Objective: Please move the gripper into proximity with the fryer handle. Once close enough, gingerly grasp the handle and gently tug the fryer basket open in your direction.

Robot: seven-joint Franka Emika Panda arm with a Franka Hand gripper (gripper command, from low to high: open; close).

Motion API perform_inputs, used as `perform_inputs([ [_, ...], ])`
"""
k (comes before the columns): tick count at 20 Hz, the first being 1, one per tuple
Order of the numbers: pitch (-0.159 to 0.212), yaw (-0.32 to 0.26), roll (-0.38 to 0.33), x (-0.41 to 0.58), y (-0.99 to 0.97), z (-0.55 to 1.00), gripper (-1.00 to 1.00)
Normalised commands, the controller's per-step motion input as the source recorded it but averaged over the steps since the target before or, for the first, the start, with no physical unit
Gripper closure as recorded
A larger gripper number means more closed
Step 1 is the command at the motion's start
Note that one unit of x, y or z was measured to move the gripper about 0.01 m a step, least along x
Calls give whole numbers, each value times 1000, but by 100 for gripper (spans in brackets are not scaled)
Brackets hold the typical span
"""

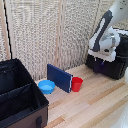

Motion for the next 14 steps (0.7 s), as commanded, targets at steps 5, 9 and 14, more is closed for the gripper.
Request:
perform_inputs([
  [5,-189,-95,42,0,895,-59,100],
  [9,-160,-107,40,0,871,-6,100],
  [14,-33,-91,12,101,896,-91,100],
])
